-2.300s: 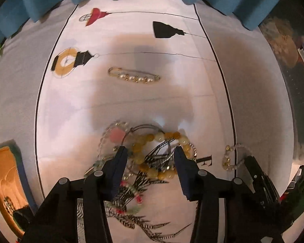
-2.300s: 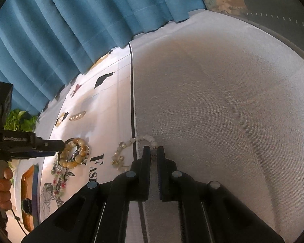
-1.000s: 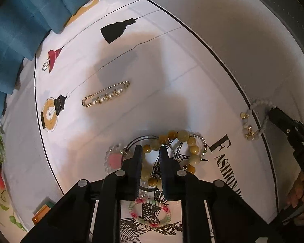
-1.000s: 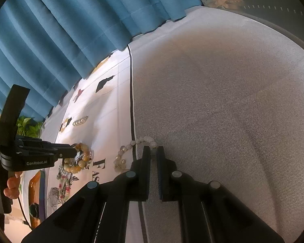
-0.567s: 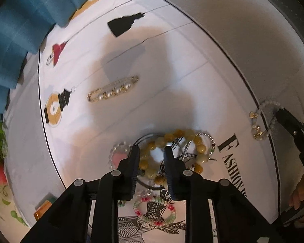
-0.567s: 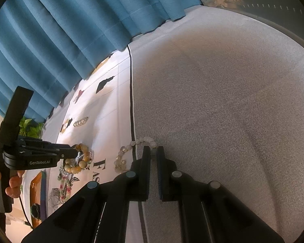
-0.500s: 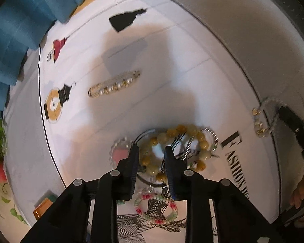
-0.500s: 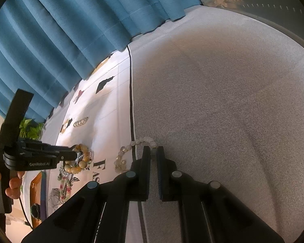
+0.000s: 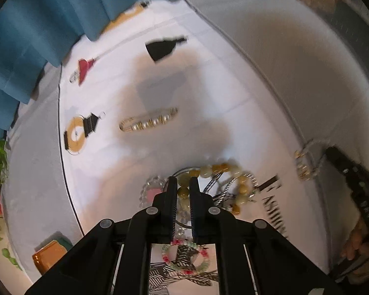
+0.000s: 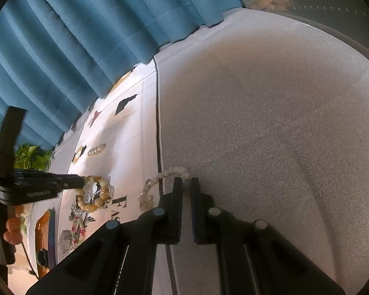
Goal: Organize jewelry
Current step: 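Grasp the white bead bracelet with the right tool while the left tool grasps the yellow bead bracelet, then lift both bracelets and carry them toward the copper tray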
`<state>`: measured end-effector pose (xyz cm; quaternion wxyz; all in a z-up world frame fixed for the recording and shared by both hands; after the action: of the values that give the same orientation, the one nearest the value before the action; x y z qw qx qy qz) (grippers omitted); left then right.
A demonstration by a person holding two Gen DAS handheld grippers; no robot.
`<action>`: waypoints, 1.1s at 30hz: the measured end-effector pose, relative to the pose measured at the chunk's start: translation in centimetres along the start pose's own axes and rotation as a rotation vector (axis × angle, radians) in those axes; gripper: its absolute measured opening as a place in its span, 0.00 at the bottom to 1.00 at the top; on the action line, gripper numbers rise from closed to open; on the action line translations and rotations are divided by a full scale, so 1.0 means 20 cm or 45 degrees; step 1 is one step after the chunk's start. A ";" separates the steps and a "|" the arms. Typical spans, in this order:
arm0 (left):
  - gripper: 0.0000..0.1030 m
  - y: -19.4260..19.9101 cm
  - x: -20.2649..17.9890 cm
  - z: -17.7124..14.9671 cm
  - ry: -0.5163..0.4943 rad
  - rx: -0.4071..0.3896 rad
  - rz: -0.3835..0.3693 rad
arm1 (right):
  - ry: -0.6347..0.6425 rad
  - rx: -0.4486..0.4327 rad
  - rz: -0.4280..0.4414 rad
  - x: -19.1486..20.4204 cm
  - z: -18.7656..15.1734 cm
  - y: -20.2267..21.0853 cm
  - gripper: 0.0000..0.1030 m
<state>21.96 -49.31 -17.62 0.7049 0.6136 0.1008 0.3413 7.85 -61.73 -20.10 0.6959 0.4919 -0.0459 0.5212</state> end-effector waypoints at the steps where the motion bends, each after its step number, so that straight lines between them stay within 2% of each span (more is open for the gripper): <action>1: 0.07 0.06 0.02 0.01 0.013 -0.028 -0.013 | 0.001 -0.026 0.006 0.00 0.02 0.02 0.06; 6: 0.07 0.28 0.11 0.03 0.085 -0.153 -0.036 | 0.073 -0.248 0.043 0.09 0.13 0.18 0.06; 12: 0.07 0.48 0.29 -0.07 0.200 -0.239 -0.033 | 0.097 -0.358 0.069 0.15 0.18 0.28 0.06; 18: 0.07 0.63 0.46 -0.29 0.288 -0.270 -0.026 | 0.120 -0.342 0.033 0.22 0.16 0.36 0.06; 21: 0.07 0.70 0.52 -0.47 0.329 -0.273 -0.016 | 0.141 -0.316 0.036 0.30 0.09 0.43 0.06; 25: 0.07 0.75 0.55 -0.73 0.370 -0.259 -0.027 | 0.203 -0.258 0.045 0.42 -0.10 0.54 0.06; 33: 0.07 0.89 0.56 -1.27 0.468 -0.255 -0.071 | 0.375 -0.089 0.140 0.76 -0.54 0.82 0.06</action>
<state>9.69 -21.96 -3.61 0.7412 0.4649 0.2102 0.4363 -2.71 -43.85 -6.45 0.6822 0.3823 0.0115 0.6232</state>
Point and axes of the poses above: each gripper's, at about its wrist camera, not at the fingertips, and y roughly against the way its jaws point, x to its left, z to its top, the point moved 9 cm from there along -y, roughly the way its jaws point, and after that the axes turned 10 degrees about z, right-handed, at the moved point
